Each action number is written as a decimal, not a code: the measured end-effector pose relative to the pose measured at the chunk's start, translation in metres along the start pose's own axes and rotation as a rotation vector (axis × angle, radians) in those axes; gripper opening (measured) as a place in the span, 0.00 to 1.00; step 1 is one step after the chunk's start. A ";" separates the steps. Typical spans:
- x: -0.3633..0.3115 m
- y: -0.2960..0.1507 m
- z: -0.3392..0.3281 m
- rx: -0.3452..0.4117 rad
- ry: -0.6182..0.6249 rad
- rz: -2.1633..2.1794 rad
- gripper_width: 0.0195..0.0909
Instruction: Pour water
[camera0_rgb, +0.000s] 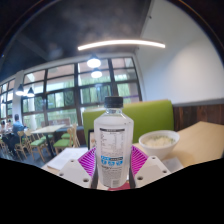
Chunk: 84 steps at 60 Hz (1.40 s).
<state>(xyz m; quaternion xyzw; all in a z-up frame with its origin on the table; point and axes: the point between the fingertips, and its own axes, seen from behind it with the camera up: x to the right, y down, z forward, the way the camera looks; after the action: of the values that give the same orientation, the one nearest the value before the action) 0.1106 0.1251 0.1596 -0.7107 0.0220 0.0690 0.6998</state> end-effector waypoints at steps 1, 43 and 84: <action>0.002 0.010 -0.001 -0.020 0.002 0.003 0.33; 0.023 0.091 0.025 -0.207 0.028 -0.107 0.45; 0.023 0.074 0.008 -0.153 0.048 -0.096 0.84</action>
<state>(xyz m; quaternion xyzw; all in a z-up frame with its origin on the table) 0.1231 0.1327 0.0831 -0.7637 -0.0008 0.0200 0.6452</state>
